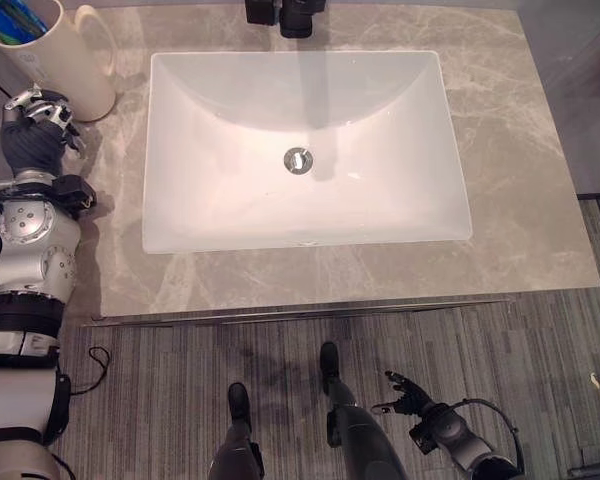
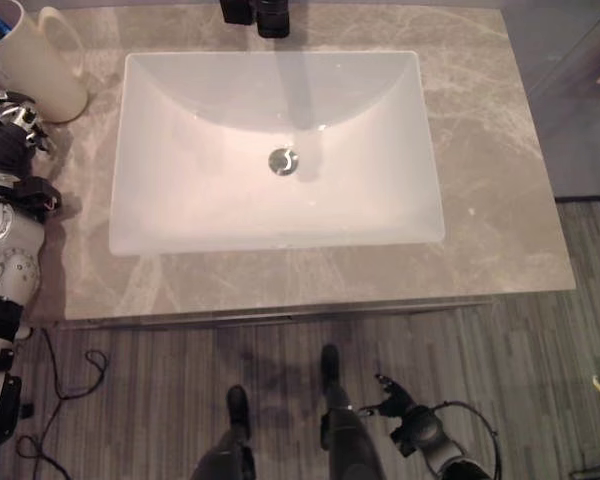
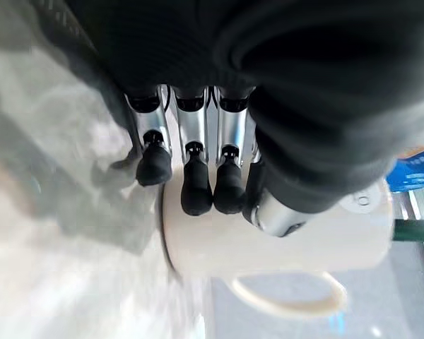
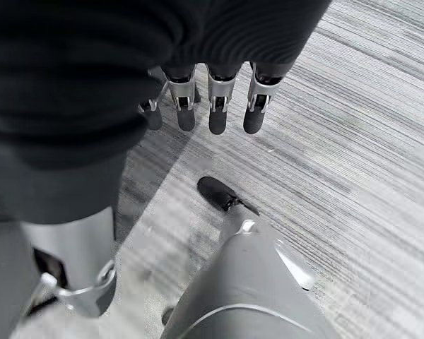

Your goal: Put brush and paste in cup on sink, flatten towel.

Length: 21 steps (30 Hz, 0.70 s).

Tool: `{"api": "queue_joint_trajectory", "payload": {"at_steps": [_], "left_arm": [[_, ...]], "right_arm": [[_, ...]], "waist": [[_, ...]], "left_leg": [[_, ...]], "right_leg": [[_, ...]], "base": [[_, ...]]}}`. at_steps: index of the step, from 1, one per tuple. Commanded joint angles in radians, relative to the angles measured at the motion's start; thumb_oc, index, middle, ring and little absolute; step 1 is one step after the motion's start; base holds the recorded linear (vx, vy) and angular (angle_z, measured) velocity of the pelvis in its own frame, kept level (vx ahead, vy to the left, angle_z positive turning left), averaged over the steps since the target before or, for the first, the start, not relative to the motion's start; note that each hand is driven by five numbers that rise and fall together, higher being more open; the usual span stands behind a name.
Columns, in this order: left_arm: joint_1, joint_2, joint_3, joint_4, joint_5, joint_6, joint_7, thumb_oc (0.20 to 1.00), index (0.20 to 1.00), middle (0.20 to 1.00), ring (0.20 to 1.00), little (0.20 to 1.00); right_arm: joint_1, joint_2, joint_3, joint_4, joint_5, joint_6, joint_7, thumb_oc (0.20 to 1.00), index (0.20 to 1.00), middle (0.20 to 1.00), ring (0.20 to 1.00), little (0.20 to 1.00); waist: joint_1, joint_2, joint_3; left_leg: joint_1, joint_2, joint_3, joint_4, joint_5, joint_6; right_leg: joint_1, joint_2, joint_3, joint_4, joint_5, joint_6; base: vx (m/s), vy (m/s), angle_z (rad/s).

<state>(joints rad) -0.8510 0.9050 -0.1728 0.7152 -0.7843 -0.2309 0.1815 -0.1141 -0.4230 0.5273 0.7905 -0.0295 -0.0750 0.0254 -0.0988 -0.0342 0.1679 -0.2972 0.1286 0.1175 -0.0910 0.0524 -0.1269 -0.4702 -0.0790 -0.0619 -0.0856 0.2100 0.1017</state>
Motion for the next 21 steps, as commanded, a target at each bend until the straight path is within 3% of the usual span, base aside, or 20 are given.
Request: {"api": "queue_joint_trajectory", "payload": {"at_steps": [1, 16, 21], "left_arm": [[-0.051, 0.043, -0.014, 0.071, -0.002, 0.008, 0.0, 0.2, 0.2, 0.2, 0.2, 0.2], [-0.108, -0.044, -0.053, 0.066, 0.047, -0.013, 0.049, 0.2, 0.2, 0.2, 0.2, 0.2], [-0.195, -0.044, -0.077, 0.141, 0.062, -0.013, 0.063, 0.2, 0.2, 0.2, 0.2, 0.2]], "right_arm": [[-0.026, -0.017, -0.033, -0.007, -0.014, -0.024, -0.006, 1.0, 1.0, 1.0, 1.0, 1.0], [0.013, 0.015, -0.069, 0.021, 0.014, -0.038, -0.046, 1.0, 1.0, 1.0, 1.0, 1.0], [0.025, 0.012, -0.081, 0.008, 0.025, -0.046, -0.051, 1.0, 1.0, 1.0, 1.0, 1.0]], "waist": [[-0.012, -0.007, 0.047], [-0.033, -0.009, 0.057], [-0.045, -0.017, 0.062]], "left_leg": [[0.048, 0.006, -0.015, 0.004, 0.01, -0.012], [0.032, 0.018, -0.012, 0.004, 0.003, -0.022], [0.022, 0.027, 0.004, 0.004, 0.009, -0.029]], "right_leg": [[0.104, -0.073, -0.006, -0.002, -0.038, 0.111], [0.09, -0.066, -0.017, -0.002, -0.039, 0.11], [0.072, -0.061, -0.015, -0.002, -0.024, 0.114]], "base": [[0.0, 0.0, 0.0], [0.0, 0.0, 0.0], [-0.03, -0.012, -0.01]]}}
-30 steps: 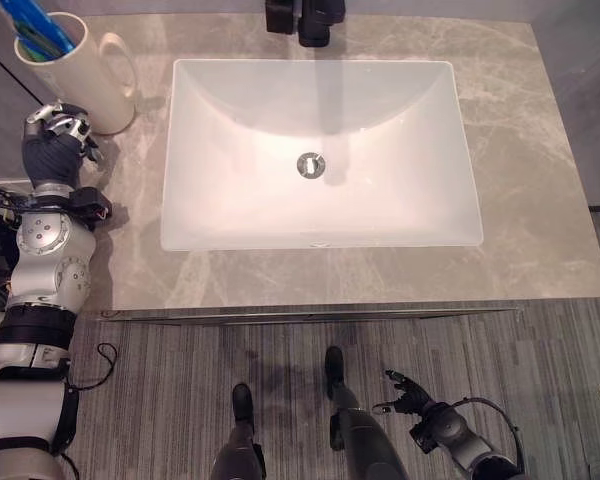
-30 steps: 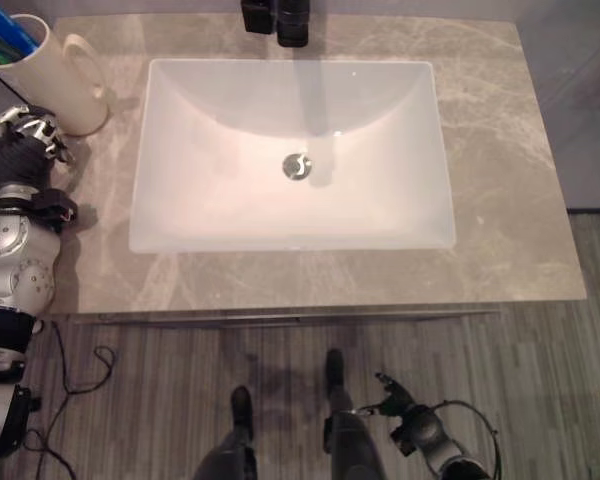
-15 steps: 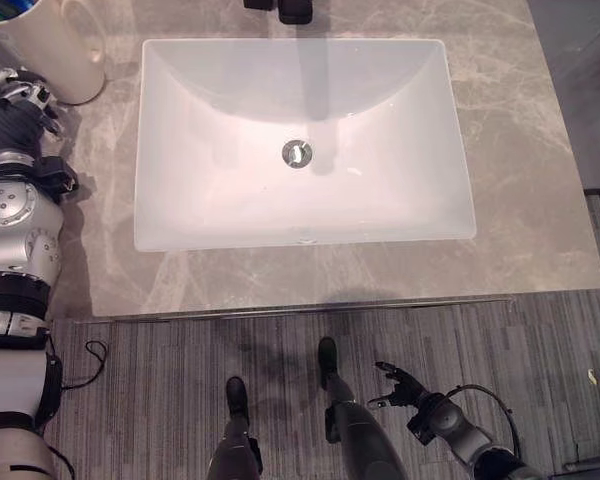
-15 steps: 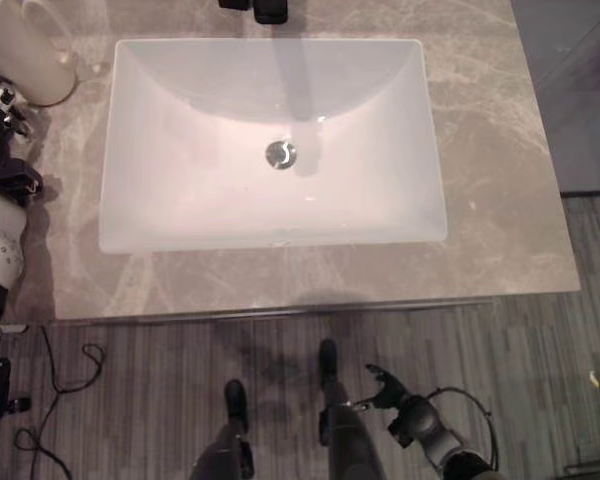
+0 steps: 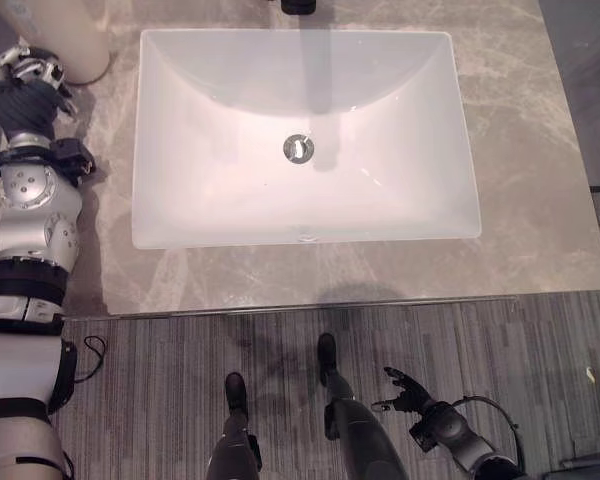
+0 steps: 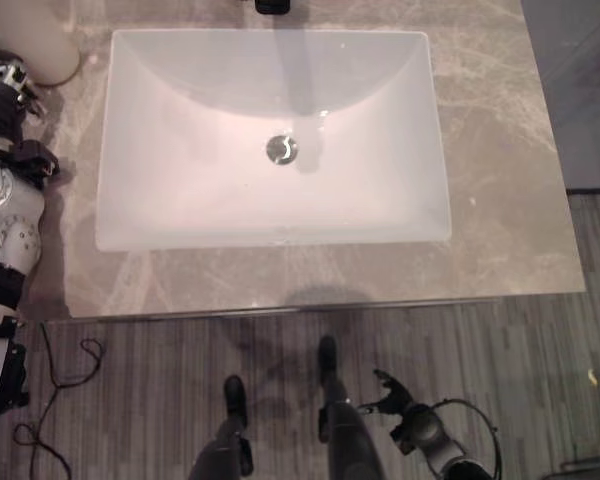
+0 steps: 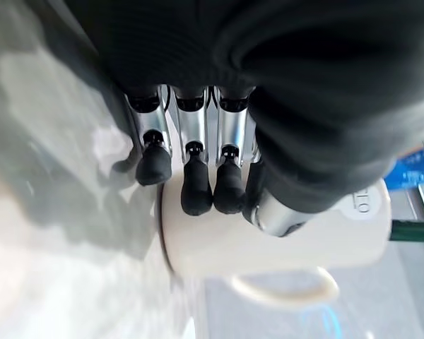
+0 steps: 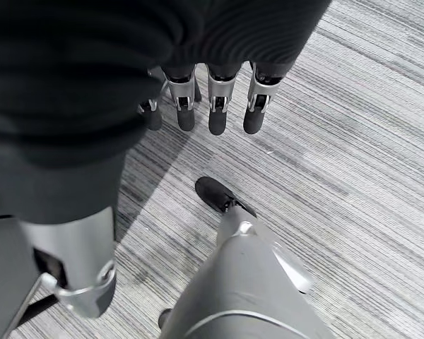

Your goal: Put brush and paste in cup on sink, flatten towel.

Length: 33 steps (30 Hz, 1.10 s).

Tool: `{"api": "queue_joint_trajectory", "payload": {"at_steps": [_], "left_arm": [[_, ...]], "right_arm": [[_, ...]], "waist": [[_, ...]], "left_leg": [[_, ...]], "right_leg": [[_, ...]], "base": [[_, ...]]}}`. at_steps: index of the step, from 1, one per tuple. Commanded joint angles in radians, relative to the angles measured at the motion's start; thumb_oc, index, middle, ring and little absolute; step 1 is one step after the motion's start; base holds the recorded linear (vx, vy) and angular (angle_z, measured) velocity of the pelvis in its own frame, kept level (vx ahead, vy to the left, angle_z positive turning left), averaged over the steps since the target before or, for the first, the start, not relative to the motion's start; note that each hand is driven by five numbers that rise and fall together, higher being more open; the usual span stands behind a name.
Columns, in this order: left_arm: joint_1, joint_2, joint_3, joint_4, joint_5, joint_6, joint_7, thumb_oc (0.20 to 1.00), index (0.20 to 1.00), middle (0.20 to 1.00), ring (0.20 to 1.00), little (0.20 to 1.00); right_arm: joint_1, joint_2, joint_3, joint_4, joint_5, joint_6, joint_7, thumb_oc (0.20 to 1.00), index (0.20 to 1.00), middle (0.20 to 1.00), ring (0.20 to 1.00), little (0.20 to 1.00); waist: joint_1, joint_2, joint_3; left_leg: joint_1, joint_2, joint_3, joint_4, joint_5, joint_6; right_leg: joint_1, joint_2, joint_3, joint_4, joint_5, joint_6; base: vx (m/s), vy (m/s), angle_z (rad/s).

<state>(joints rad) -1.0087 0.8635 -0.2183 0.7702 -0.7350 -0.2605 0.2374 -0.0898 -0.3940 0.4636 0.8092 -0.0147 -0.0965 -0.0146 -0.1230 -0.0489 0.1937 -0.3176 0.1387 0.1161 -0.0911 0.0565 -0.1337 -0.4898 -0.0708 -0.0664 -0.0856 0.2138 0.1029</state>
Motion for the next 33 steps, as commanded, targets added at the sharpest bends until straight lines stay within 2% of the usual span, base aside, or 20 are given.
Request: {"api": "queue_joint_trajectory", "payload": {"at_steps": [1, 14, 15, 18, 19, 20, 22, 23, 25, 28, 29, 30, 33], "left_arm": [[-0.041, -0.009, -0.024, 0.096, -0.004, 0.014, 0.012, 0.2, 0.2, 0.2, 0.2, 0.2], [-0.088, -0.015, -0.014, 0.174, 0.063, 0.004, 0.07, 0.2, 0.2, 0.2, 0.2, 0.2], [-0.052, -0.063, 0.036, 0.111, -0.007, -0.042, 0.086, 0.2, 0.2, 0.2, 0.2, 0.2], [0.074, -0.141, 0.115, -0.032, -0.062, -0.09, 0.084, 0.2, 0.2, 0.2, 0.2, 0.2], [0.074, -0.141, 0.115, -0.032, -0.062, -0.09, 0.084, 0.2, 0.2, 0.2, 0.2, 0.2], [0.191, -0.2, 0.16, -0.162, -0.062, -0.125, 0.082, 0.2, 0.2, 0.2, 0.2, 0.2], [0.231, -0.224, 0.181, -0.208, -0.081, -0.136, 0.084, 0.2, 0.2, 0.2, 0.2, 0.2], [0.303, -0.297, 0.226, -0.28, -0.096, -0.178, 0.089, 0.2, 0.2, 0.2, 0.2, 0.2], [0.401, -0.367, 0.275, -0.395, -0.115, -0.211, 0.069, 0.2, 0.2, 0.2, 0.2, 0.2], [0.474, -0.409, 0.3, -0.468, -0.097, -0.216, 0.068, 0.2, 0.2, 0.2, 0.2, 0.2], [0.545, -0.443, 0.313, -0.545, -0.078, -0.219, 0.037, 0.2, 0.2, 0.2, 0.2, 0.2], [0.586, -0.474, 0.315, -0.599, -0.062, -0.216, -0.001, 0.2, 0.2, 0.2, 0.2, 0.2], [0.628, -0.489, 0.307, -0.649, 0.012, -0.202, -0.035, 0.2, 0.2, 0.2, 0.2, 0.2]], "right_arm": [[0.0, -0.015, -0.018, -0.006, 0.007, -0.022, -0.015, 1.0, 1.0, 1.0, 1.0, 1.0], [0.0, -0.014, -0.033, 0.045, 0.029, -0.026, -0.033, 1.0, 1.0, 1.0, 1.0, 1.0], [-0.008, -0.002, -0.031, 0.055, 0.033, -0.024, -0.038, 1.0, 1.0, 1.0, 1.0, 1.0], [-0.013, 0.012, -0.025, 0.084, 0.024, -0.018, -0.041, 1.0, 1.0, 1.0, 1.0, 1.0], [-0.013, 0.012, -0.025, 0.084, 0.024, -0.018, -0.041, 1.0, 1.0, 1.0, 1.0, 1.0], [-0.017, 0.017, -0.032, 0.103, 0.007, -0.009, -0.043, 1.0, 1.0, 1.0, 1.0, 1.0], [-0.021, 0.02, -0.039, 0.101, 0.003, -0.002, -0.045, 1.0, 1.0, 1.0, 1.0, 1.0], [-0.024, 0.042, -0.062, 0.148, 0.003, 0.006, -0.054, 1.0, 1.0, 1.0, 1.0, 1.0], [-0.028, 0.055, -0.098, 0.163, 0.013, 0.004, -0.065, 1.0, 1.0, 1.0, 1.0, 1.0], [-0.028, 0.056, -0.113, 0.173, 0.013, 0.002, -0.067, 1.0, 1.0, 1.0, 1.0, 1.0], [-0.041, 0.065, -0.135, 0.209, 0.022, 0.003, -0.073, 1.0, 1.0, 1.0, 1.0, 1.0], [-0.035, 0.066, -0.159, 0.219, 0.022, 0.0, -0.074, 1.0, 1.0, 1.0, 1.0, 1.0], [-0.006, 0.052, -0.204, 0.206, 0.04, -0.012, -0.07, 1.0, 1.0, 1.0, 1.0, 1.0]], "waist": [[-0.022, -0.003, 0.036], [-0.036, -0.014, 0.018], [-0.033, -0.015, 0.023], [-0.018, -0.016, 0.031], [-0.018, -0.016, 0.031], [-0.006, -0.015, 0.031], [-0.002, -0.018, 0.025], [0.008, -0.022, 0.021], [0.017, -0.021, 0.02], [0.021, -0.019, 0.023], [0.033, -0.016, 0.025], [0.045, -0.008, 0.024], [0.054, 0.008, 0.023]], "left_leg": [[0.041, 0.017, 0.006, 0.004, 0.005, -0.024], [0.039, 0.025, 0.015, 0.004, 0.008, -0.028], [0.047, 0.024, 0.014, 0.004, 0.006, -0.028], [0.074, 0.019, 0.014, 0.004, -0.002, -0.026], [0.074, 0.019, 0.014, 0.004, -0.002, -0.026], [0.103, 0.017, 0.009, 0.004, -0.01, -0.023], [0.111, 0.014, 0.007, 0.004, -0.008, -0.023], [0.153, 0.018, 0.009, 0.004, -0.02, -0.023], [0.192, 0.018, 0.007, 0.004, -0.03, -0.02], [0.22, 0.016, 0.004, 0.004, -0.036, -0.02], [0.241, 0.018, -0.002, 0.004, -0.036, -0.023], [0.258, 0.027, -0.001, 0.004, -0.033, -0.036], [0.264, 0.033, -0.001, 0.004, -0.016, -0.046]], "right_leg": [[0.09, -0.07, -0.013, -0.002, -0.027, 0.114], [0.082, -0.066, -0.01, -0.002, -0.023, 0.115], [0.091, -0.069, -0.013, -0.002, -0.027, 0.114], [0.119, -0.075, -0.024, -0.002, -0.038, 0.109], [0.119, -0.075, -0.024, -0.002, -0.038, 0.109], [0.153, -0.079, -0.027, -0.002, -0.048, 0.104], [0.163, -0.084, -0.029, -0.002, -0.052, 0.1], [0.209, -0.089, -0.038, -0.002, -0.066, 0.092], [0.251, -0.088, -0.047, -0.002, -0.082, 0.084], [0.282, -0.086, -0.052, -0.002, -0.091, 0.077], [0.316, -0.087, -0.064, -0.002, -0.103, 0.072], [0.358, -0.095, -0.097, -0.002, -0.115, 0.07], [0.41, -0.107, -0.161, -0.002, -0.132, 0.066]], "base": [[0.0, 0.0, 0.0], [0.0, 0.0, 0.0], [0.0, 0.0, 0.0], [0.0, 0.0, 0.0], [0.05, -0.043, -0.02], [0.03, -0.033, 0.01], [0.06, -0.048, 0.01], [0.11, -0.063, 0.02], [0.1, -0.045, 0.1], [0.04, -0.013, 0.19], [0.08, -0.057, 0.16], [0.1, -0.075, 0.16], [0.05, -0.015, 0.61]]}}
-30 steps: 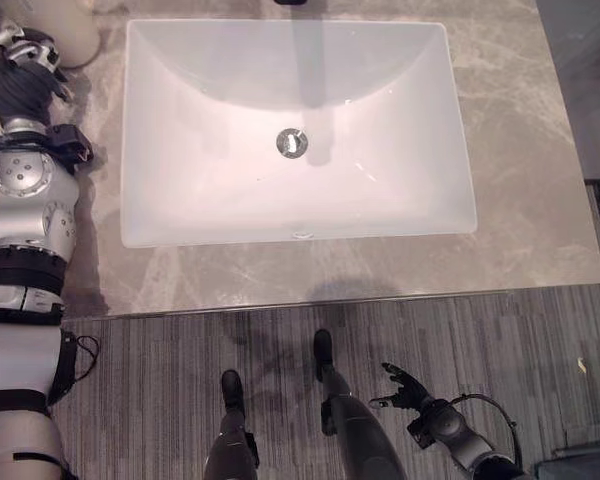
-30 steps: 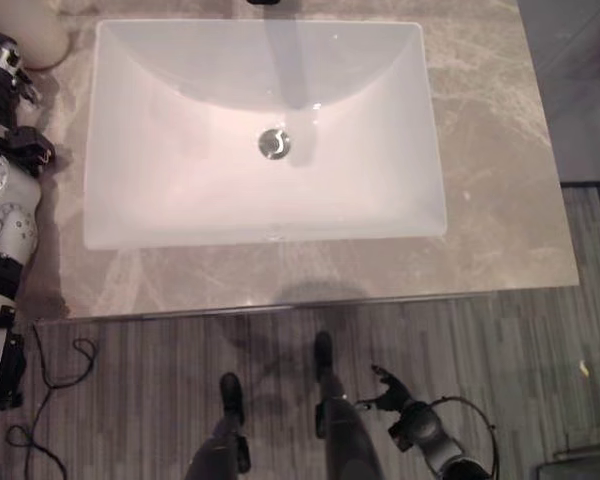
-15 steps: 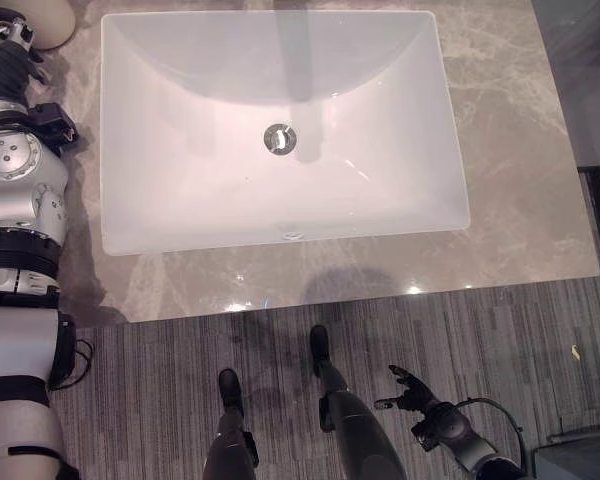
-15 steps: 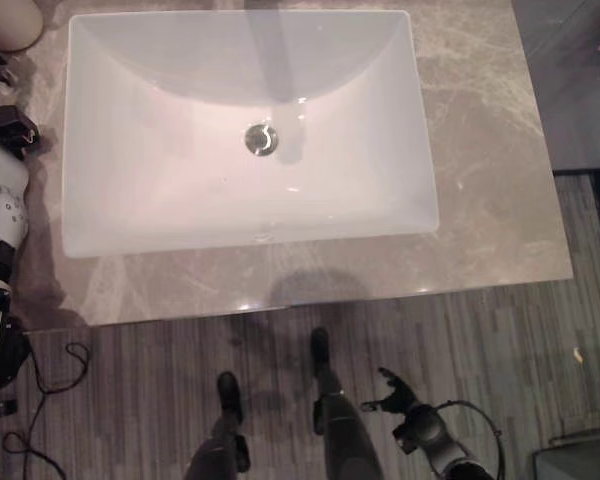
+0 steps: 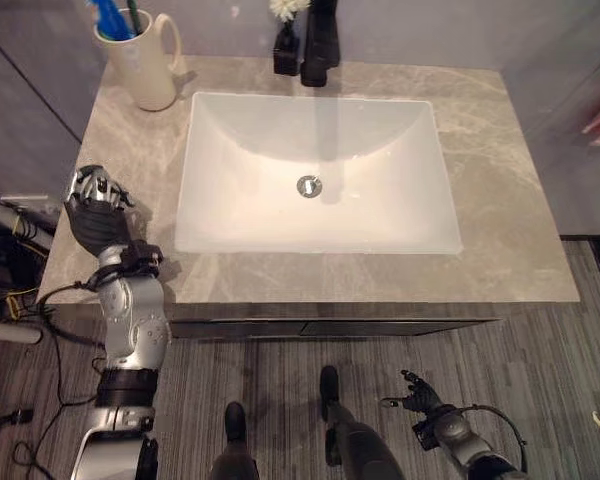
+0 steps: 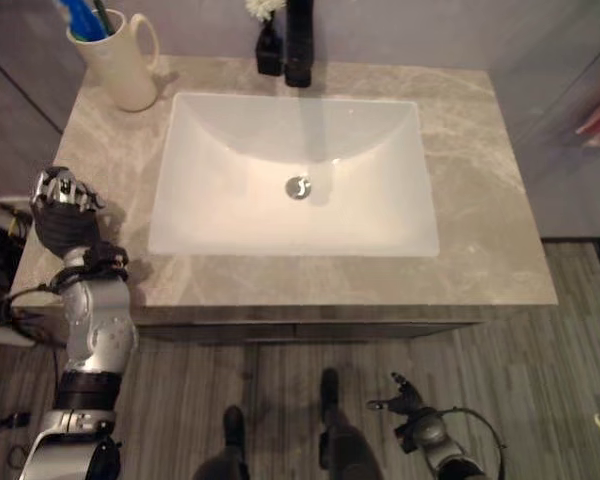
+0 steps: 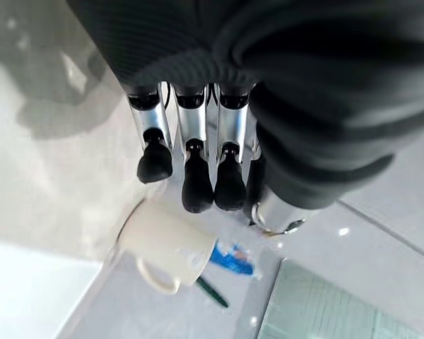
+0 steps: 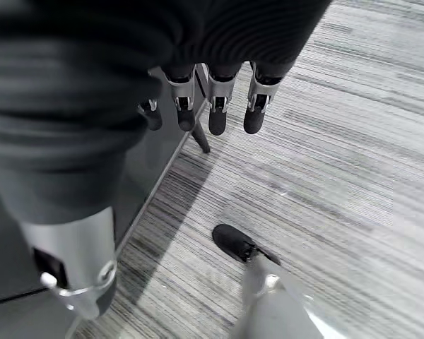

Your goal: Put brush and paste in cup on sink, flatten towel.

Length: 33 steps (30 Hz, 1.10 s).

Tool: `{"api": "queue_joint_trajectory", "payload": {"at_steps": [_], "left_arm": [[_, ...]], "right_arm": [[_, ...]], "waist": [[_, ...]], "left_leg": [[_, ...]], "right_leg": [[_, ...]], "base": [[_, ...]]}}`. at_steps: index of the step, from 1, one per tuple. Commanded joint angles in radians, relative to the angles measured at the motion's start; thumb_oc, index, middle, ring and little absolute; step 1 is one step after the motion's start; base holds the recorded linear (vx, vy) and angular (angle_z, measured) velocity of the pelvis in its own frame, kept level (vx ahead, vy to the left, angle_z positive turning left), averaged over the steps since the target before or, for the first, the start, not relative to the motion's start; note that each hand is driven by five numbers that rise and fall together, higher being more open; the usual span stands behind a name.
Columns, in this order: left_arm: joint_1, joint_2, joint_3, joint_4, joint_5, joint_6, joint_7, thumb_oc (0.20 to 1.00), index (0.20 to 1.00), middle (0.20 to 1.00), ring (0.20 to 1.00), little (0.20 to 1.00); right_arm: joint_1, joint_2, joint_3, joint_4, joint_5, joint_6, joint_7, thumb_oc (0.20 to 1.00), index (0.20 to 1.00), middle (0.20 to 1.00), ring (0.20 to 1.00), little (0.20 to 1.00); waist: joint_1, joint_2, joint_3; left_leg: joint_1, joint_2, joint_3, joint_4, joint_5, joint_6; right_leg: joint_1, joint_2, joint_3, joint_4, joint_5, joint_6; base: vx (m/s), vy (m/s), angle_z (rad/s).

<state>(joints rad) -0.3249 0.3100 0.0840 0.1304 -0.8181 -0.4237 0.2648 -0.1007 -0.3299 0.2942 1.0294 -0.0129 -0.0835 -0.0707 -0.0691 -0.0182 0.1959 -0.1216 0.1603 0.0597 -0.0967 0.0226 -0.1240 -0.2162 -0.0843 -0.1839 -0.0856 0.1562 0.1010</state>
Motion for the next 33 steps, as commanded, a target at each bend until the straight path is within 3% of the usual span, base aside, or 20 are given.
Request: {"api": "queue_joint_trajectory", "payload": {"at_steps": [1, 4, 8, 17, 25, 26, 27, 28, 33], "left_arm": [[-0.045, 0.054, -0.001, -0.028, 0.1, -0.037, -0.079, 0.2, 0.2, 0.2, 0.2, 0.2], [-0.045, 0.037, -0.029, -0.047, 0.119, -0.026, -0.109, 0.2, 0.2, 0.2, 0.2, 0.2], [0.007, 0.067, -0.046, -0.074, 0.175, 0.001, -0.17, 0.2, 0.2, 0.2, 0.2, 0.2], [0.084, 0.087, -0.03, -0.147, 0.185, 0.003, -0.222, 0.2, 0.2, 0.2, 0.2, 0.2], [0.18, 0.1, -0.002, -0.227, 0.188, 0.009, -0.276, 0.2, 0.2, 0.2, 0.2, 0.2], [0.206, 0.176, -0.064, -0.13, 0.272, 0.071, -0.26, 0.2, 0.2, 0.2, 0.2, 0.2], [0.205, 0.176, -0.065, -0.129, 0.272, 0.071, -0.26, 0.2, 0.2, 0.2, 0.2, 0.2], [0.242, 0.171, -0.055, -0.139, 0.295, 0.085, -0.273, 0.2, 0.2, 0.2, 0.2, 0.2], [0.257, 0.144, -0.046, -0.125, 0.291, 0.089, -0.253, 0.2, 0.2, 0.2, 0.2, 0.2]], "right_arm": [[0.023, -0.013, -0.048, -0.017, 0.048, -0.029, -0.01, 1.0, 1.0, 1.0, 1.0, 1.0], [0.056, -0.016, -0.07, -0.003, 0.054, -0.033, -0.006, 1.0, 1.0, 1.0, 1.0, 1.0], [0.093, -0.016, -0.098, 0.02, 0.038, -0.031, -0.001, 1.0, 1.0, 1.0, 1.0, 1.0], [0.116, 0.028, -0.146, 0.001, 0.086, -0.045, -0.006, 1.0, 1.0, 1.0, 1.0, 1.0], [0.132, 0.079, -0.127, -0.025, 0.11, -0.061, 0.027, 1.0, 1.0, 1.0, 1.0, 1.0], [0.165, -0.079, -0.2, 0.109, 0.032, -0.034, -0.021, 1.0, 1.0, 1.0, 1.0, 1.0], [0.165, -0.078, -0.2, 0.109, 0.032, -0.035, -0.021, 1.0, 1.0, 1.0, 1.0, 1.0], [0.185, -0.055, -0.151, 0.107, -0.038, -0.021, 0.018, 1.0, 1.0, 1.0, 1.0, 1.0], [0.186, -0.023, -0.133, 0.066, -0.019, -0.026, 0.023, 1.0, 1.0, 1.0, 1.0, 1.0]], "waist": [[0.002, -0.018, 0.017], [0.002, -0.008, 0.003], [0.013, -0.006, -0.023], [0.052, -0.034, -0.052], [0.032, -0.063, -0.063], [0.007, 0.003, -0.016], [0.008, 0.003, -0.015], [0.01, -0.012, -0.028], [0.017, -0.03, -0.042]], "left_leg": [[0.069, 0.01, 0.058, 0.009, 0.022, -0.056], [0.066, 0.005, 0.081, 0.009, 0.037, -0.05], [0.067, -0.024, 0.12, 0.009, 0.033, -0.017], [0.088, -0.078, 0.099, 0.009, -0.014, 0.031], [0.106, -0.11, 0.125, 0.009, -0.045, 0.056], [-0.036, 0.061, 0.168, 0.044, 0.166, -0.024], [-0.034, 0.06, 0.169, 0.044, 0.166, -0.024], [-0.021, 0.038, 0.186, 0.083, 0.128, -0.019], [-0.005, 0.022, 0.199, 0.05, 0.118, -0.008]], "right_leg": [[0.149, -0.099, -0.057, -0.002, -0.075, 0.069], [0.175, -0.12, -0.106, -0.002, -0.082, 0.072], [0.206, -0.14, -0.143, -0.002, -0.081, 0.074], [0.214, -0.177, -0.129, -0.002, -0.048, 0.105], [0.191, -0.201, -0.086, 0.012, -0.015, 0.123], [0.23, -0.077, -0.032, 0.127, -0.229, 0.029], [0.232, -0.077, -0.031, 0.126, -0.229, 0.029], [0.267, -0.098, -0.026, 0.073, -0.2, 0.043], [0.26, -0.111, -0.015, 0.055, -0.172, 0.06]], "base": [[0.01, 0.018, 1.11], [0.0, 0.047, 0.73], [0.02, 0.063, 0.46], [0.0, 0.093, 0.09], [0.0, 0.098, -0.08], [0.01, 0.093, -0.07], [0.1, 0.114, 0.0], [0.1, 0.087, 0.0], [0.06, 0.064, -0.19]]}}
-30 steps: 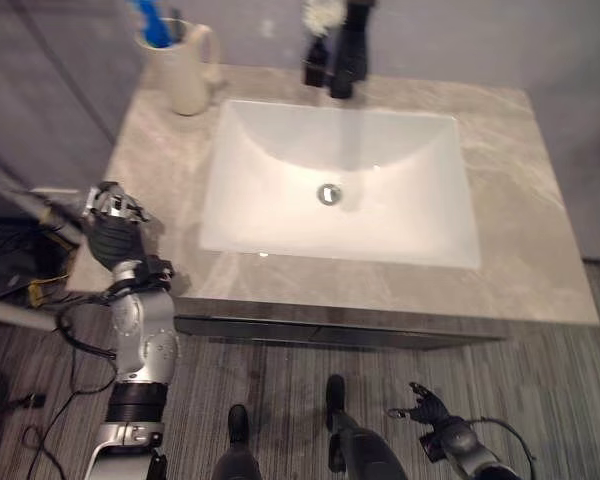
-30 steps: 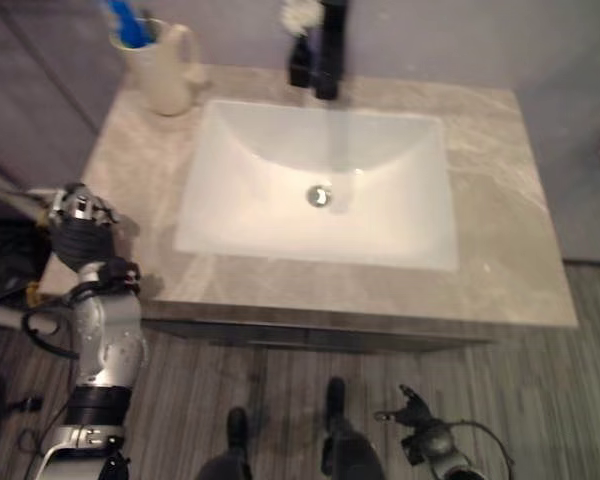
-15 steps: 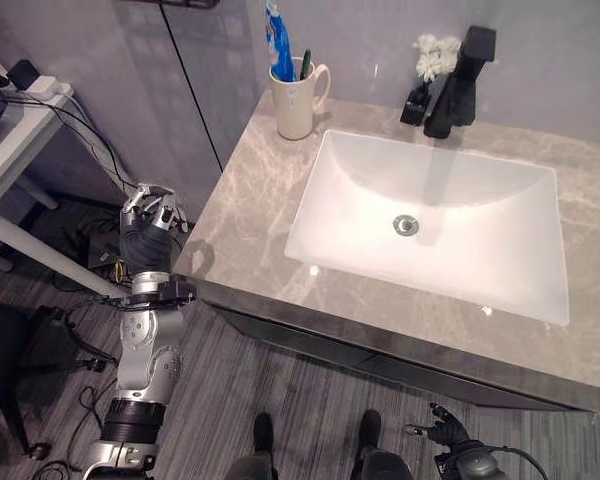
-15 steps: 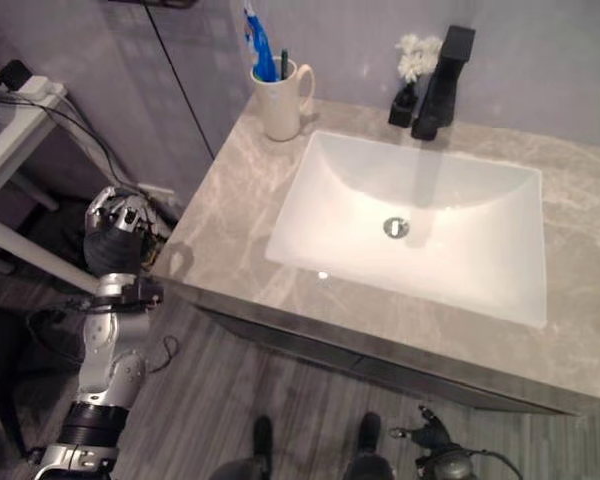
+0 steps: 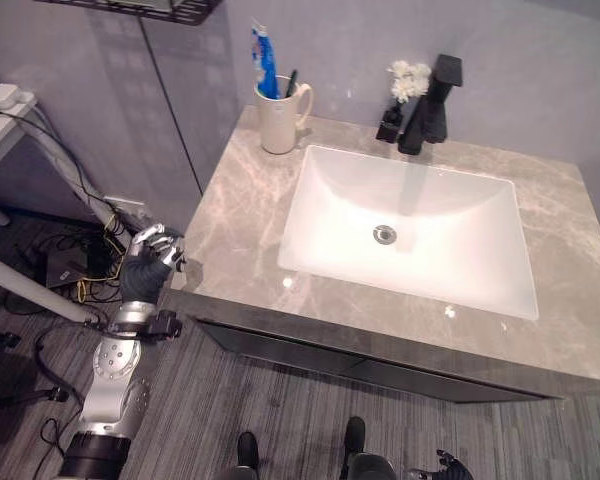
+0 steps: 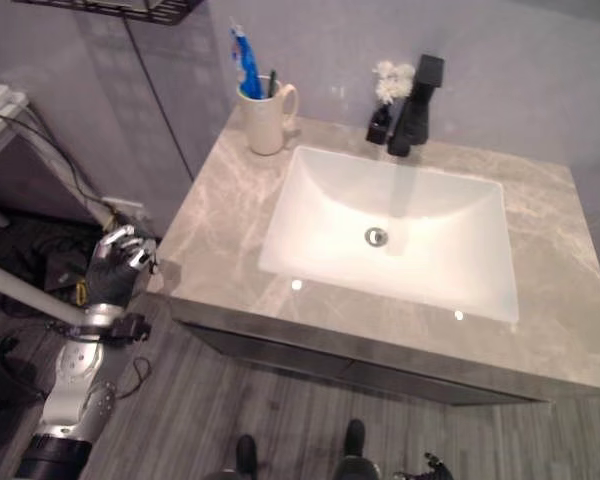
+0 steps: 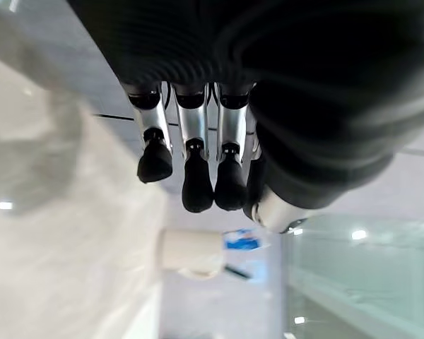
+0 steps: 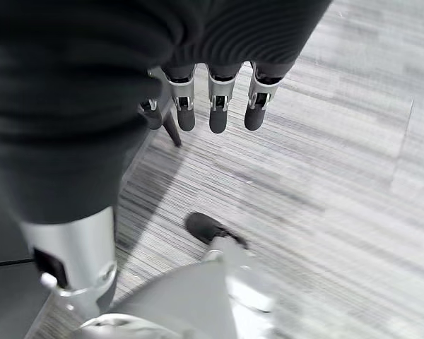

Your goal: Put brush and paste in cup on sink, flatten towel.

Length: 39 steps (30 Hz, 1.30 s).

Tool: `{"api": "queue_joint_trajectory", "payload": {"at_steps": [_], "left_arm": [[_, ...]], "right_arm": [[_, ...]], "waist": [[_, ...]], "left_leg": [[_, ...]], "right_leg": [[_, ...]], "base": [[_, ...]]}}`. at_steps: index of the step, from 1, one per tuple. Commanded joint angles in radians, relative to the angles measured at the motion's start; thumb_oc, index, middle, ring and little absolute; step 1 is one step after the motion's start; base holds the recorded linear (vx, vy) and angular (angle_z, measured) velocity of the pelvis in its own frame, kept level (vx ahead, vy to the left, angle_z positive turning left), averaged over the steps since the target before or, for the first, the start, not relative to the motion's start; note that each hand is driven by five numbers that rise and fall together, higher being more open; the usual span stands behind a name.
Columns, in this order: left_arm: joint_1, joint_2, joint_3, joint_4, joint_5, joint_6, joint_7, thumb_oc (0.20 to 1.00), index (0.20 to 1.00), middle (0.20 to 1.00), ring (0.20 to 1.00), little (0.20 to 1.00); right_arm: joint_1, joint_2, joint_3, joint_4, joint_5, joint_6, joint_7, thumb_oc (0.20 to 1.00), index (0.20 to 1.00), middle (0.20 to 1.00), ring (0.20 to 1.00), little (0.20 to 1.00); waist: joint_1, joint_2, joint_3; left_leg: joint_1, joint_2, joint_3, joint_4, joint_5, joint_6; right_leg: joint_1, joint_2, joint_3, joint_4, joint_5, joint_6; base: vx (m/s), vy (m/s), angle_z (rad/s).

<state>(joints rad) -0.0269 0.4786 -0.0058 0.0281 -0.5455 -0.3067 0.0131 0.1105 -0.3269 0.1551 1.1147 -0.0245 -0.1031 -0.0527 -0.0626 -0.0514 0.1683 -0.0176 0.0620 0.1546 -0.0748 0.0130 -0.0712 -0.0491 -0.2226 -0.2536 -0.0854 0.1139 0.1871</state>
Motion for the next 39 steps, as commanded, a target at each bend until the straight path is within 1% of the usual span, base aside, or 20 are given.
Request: {"api": "queue_joint_trajectory", "payload": {"at_steps": [1, 4, 8, 13, 14, 18, 20, 21, 22, 26, 27, 29, 30, 31, 32, 33, 34, 35, 38, 39], "left_arm": [[-0.039, -0.028, 0.044, -0.025, 0.016, -0.027, 0.0, 0.2, 0.2, 0.2, 0.2, 0.2], [-0.037, -0.031, 0.041, -0.03, 0.02, -0.026, 0.002, 0.2, 0.2, 0.2, 0.2, 0.2], [-0.015, -0.023, 0.051, -0.032, 0.029, -0.027, 0.0, 0.2, 0.2, 0.2, 0.2, 0.2], [-0.003, -0.016, 0.066, -0.022, 0.025, -0.026, 0.0, 0.2, 0.2, 0.2, 0.2, 0.2], [-0.002, -0.014, 0.066, -0.022, 0.028, -0.025, -0.001, 0.2, 0.2, 0.2, 0.2, 0.2], [-0.003, -0.012, 0.053, -0.026, 0.035, -0.021, -0.006, 0.2, 0.2, 0.2, 0.2, 0.2], [-0.011, -0.005, 0.04, -0.037, 0.043, -0.015, -0.012, 0.2, 0.2, 0.2, 0.2, 0.2], [-0.011, -0.005, 0.04, -0.037, 0.043, -0.015, -0.012, 0.2, 0.2, 0.2, 0.2, 0.2], [-0.02, -0.001, 0.032, -0.035, 0.041, -0.014, -0.014, 0.2, 0.2, 0.2, 0.2, 0.2], [-0.052, 0.007, -0.001, -0.044, 0.042, -0.008, -0.02, 0.2, 0.2, 0.2, 0.2, 0.2], [-0.065, 0.014, -0.01, -0.046, 0.044, -0.006, -0.02, 0.2, 0.2, 0.2, 0.2, 0.2], [-0.07, 0.019, -0.008, -0.045, 0.047, -0.004, -0.014, 0.2, 0.2, 0.2, 0.2, 0.2], [-0.07, 0.017, -0.009, -0.047, 0.05, -0.004, -0.013, 0.2, 0.2, 0.2, 0.2, 0.2], [-0.08, 0.015, -0.013, -0.043, 0.049, -0.006, -0.01, 0.2, 0.2, 0.2, 0.2, 0.2], [-0.085, 0.016, -0.012, -0.042, 0.049, -0.008, -0.008, 0.2, 0.2, 0.2, 0.2, 0.2], [-0.087, 0.017, -0.012, -0.044, 0.049, -0.008, -0.009, 0.2, 0.2, 0.2, 0.2, 0.2], [-0.086, 0.018, -0.01, -0.045, 0.053, -0.01, -0.005, 0.2, 0.2, 0.2, 0.2, 0.2], [-0.085, 0.017, -0.012, -0.043, 0.052, -0.011, -0.006, 0.2, 0.2, 0.2, 0.2, 0.2], [-0.099, 0.014, -0.017, -0.038, 0.056, -0.012, -0.002, 0.2, 0.2, 0.2, 0.2, 0.2], [-0.097, 0.012, -0.017, -0.042, 0.064, -0.012, -0.005, 0.2, 0.2, 0.2, 0.2, 0.2]], "right_arm": [[-0.027, -0.023, 0.013, -0.033, -0.009, -0.007, 0.003, 1.0, 1.0, 1.0, 1.0, 1.0], [-0.033, -0.021, 0.023, -0.053, -0.012, -0.009, 0.004, 1.0, 1.0, 1.0, 1.0, 1.0], [-0.051, -0.022, 0.045, -0.102, -0.038, -0.009, 0.003, 1.0, 1.0, 1.0, 1.0, 1.0], [-0.054, -0.017, 0.04, -0.109, -0.041, -0.008, 0.005, 1.0, 1.0, 1.0, 1.0, 1.0], [-0.051, -0.012, 0.038, -0.106, -0.044, -0.006, 0.005, 1.0, 1.0, 1.0, 1.0, 1.0], [-0.039, -0.005, 0.03, -0.097, -0.058, 0.002, 0.007, 1.0, 1.0, 1.0, 1.0, 1.0], [-0.028, -0.003, 0.034, -0.079, -0.081, 0.01, 0.01, 1.0, 1.0, 1.0, 1.0, 1.0], [-0.028, -0.003, 0.034, -0.079, -0.081, 0.01, 0.01, 1.0, 1.0, 1.0, 1.0, 1.0], [-0.021, -0.002, 0.029, -0.065, -0.083, 0.015, 0.013, 1.0, 1.0, 1.0, 1.0, 1.0], [-0.017, 0.0, 0.012, -0.034, -0.072, 0.023, 0.006, 1.0, 1.0, 1.0, 1.0, 1.0], [-0.017, 0.002, 0.014, -0.038, -0.065, 0.022, 0.008, 1.0, 1.0, 1.0, 1.0, 1.0], [-0.023, 0.005, 0.017, -0.045, -0.058, 0.023, 0.006, 1.0, 1.0, 1.0, 1.0, 1.0], [-0.027, 0.009, 0.019, -0.045, -0.052, 0.021, 0.004, 1.0, 1.0, 1.0, 1.0, 1.0], [-0.032, 0.012, 0.026, -0.045, -0.045, 0.016, 0.003, 1.0, 1.0, 1.0, 1.0, 1.0], [-0.036, 0.012, 0.031, -0.048, -0.041, 0.016, 0.004, 1.0, 1.0, 1.0, 1.0, 1.0], [-0.039, 0.014, 0.034, -0.045, -0.039, 0.016, 0.003, 1.0, 1.0, 1.0, 1.0, 1.0], [-0.041, 0.016, 0.035, -0.045, -0.039, 0.018, 0.0, 1.0, 1.0, 1.0, 1.0, 1.0], [-0.042, 0.016, 0.034, -0.051, -0.038, 0.015, -0.001, 1.0, 1.0, 1.0, 1.0, 1.0], [-0.038, 0.021, 0.025, -0.045, -0.034, 0.012, -0.001, 1.0, 1.0, 1.0, 1.0, 1.0], [-0.038, 0.025, 0.024, -0.029, -0.039, 0.014, 0.001, 1.0, 1.0, 1.0, 1.0, 1.0]], "waist": [[0.012, -0.001, -0.016], [0.013, -0.008, -0.018], [0.022, -0.026, -0.022], [0.025, -0.038, -0.035], [0.025, -0.044, -0.041], [0.023, -0.05, -0.053], [0.021, -0.05, -0.063], [0.021, -0.051, -0.063], [0.017, -0.049, -0.065], [0.003, -0.029, -0.058], [-0.005, -0.017, -0.045], [-0.004, -0.005, -0.03], [-0.01, -0.001, -0.022], [-0.025, 0.011, -0.012], [-0.025, 0.015, -0.003], [-0.025, 0.014, 0.009], [-0.023, 0.011, 0.017], [-0.031, 0.007, 0.023], [-0.06, -0.005, 0.028], [-0.061, -0.013, 0.028]], "left_leg": [[-0.109, 0.119, 0.106, 0.029, 0.124, -0.059], [-0.106, 0.112, 0.104, 0.03, 0.114, -0.053], [-0.103, 0.084, 0.115, 0.052, 0.069, -0.03], [-0.09, 0.062, 0.122, 0.059, 0.043, -0.014], [-0.084, 0.048, 0.127, 0.058, 0.033, -0.006], [-0.073, 0.015, 0.123, 0.055, 0.014, 0.012], [-0.065, -0.02, 0.108, 0.049, -0.003, 0.03], [-0.065, -0.02, 0.108, 0.048, -0.003, 0.031], [-0.057, -0.041, 0.103, 0.041, -0.008, 0.041], [-0.026, -0.086, 0.075, 0.013, -0.019, 0.071], [-0.011, -0.097, 0.07, 0.001, -0.024, 0.085], [0.008, -0.097, 0.084, -0.005, -0.038, 0.097], [0.019, -0.096, 0.086, -0.009, -0.043, 0.097], [0.029, -0.087, 0.083, -0.013, -0.046, 0.097], [0.036, -0.083, 0.09, -0.013, -0.049, 0.096], [0.053, -0.085, 0.098, -0.013, -0.058, 0.094], [0.065, -0.084, 0.11, -0.013, -0.065, 0.088], [0.072, -0.082, 0.11, -0.013, -0.069, 0.083], [0.09, -0.085, 0.106, -0.013, -0.079, 0.072], [0.11, -0.089, 0.109, -0.013, -0.091, 0.068]], "right_leg": [[0.091, 0.024, 0.056, 0.051, -0.126, -0.023], [0.089, 0.017, 0.059, 0.041, -0.115, -0.015], [0.085, -0.016, 0.069, 0.035, -0.082, 0.009], [0.079, -0.042, 0.071, 0.05, -0.053, 0.029], [0.075, -0.059, 0.071, 0.062, -0.026, 0.041], [0.081, -0.091, 0.068, 0.085, 0.023, 0.058], [0.085, -0.123, 0.069, 0.118, 0.078, 0.07], [0.085, -0.124, 0.069, 0.118, 0.078, 0.07], [0.083, -0.142, 0.075, 0.144, 0.114, 0.073], [0.053, -0.179, 0.108, 0.249, 0.197, 0.059], [0.018, -0.18, 0.122, 0.314, 0.213, 0.048], [-0.019, -0.184, 0.086, 0.387, 0.188, 0.038], [-0.044, -0.162, 0.094, 0.407, 0.165, 0.034], [-0.09, -0.11, 0.118, 0.423, 0.097, 0.015], [-0.121, -0.098, 0.104, 0.412, 0.067, 0.008], [-0.125, -0.113, 0.077, 0.391, 0.059, 0.011], [-0.128, -0.137, 0.034, 0.339, 0.073, 0.018], [-0.129, -0.138, 0.025, 0.29, 0.084, 0.023], [-0.158, -0.107, 0.059, 0.162, 0.11, 0.045], [-0.174, -0.101, 0.039, 0.108, 0.143, 0.062]], "base": [[0.01, 0.043, -0.06], [0.01, 0.051, -0.04], [0.04, 0.101, -0.09], [0.04, 0.106, -0.05], [0.03, 0.119, 0.0], [0.06, 0.155, -0.02], [0.09, 0.181, 0.05], [0.07, 0.177, 0.16], [0.06, 0.16, 0.19], [0.07, 0.248, 0.38], [0.03, 0.297, 0.34], [0.02, 0.238, -0.01], [0.03, 0.169, -0.2], [0.04, 0.156, -0.24], [0.06, 0.115, -0.18], [0.08, 0.048, -0.16], [0.1, -0.009, -0.04], [0.1, -0.035, 0.1], [0.13, -0.035, 0.07], [0.19, -0.037, 0.07]]}}
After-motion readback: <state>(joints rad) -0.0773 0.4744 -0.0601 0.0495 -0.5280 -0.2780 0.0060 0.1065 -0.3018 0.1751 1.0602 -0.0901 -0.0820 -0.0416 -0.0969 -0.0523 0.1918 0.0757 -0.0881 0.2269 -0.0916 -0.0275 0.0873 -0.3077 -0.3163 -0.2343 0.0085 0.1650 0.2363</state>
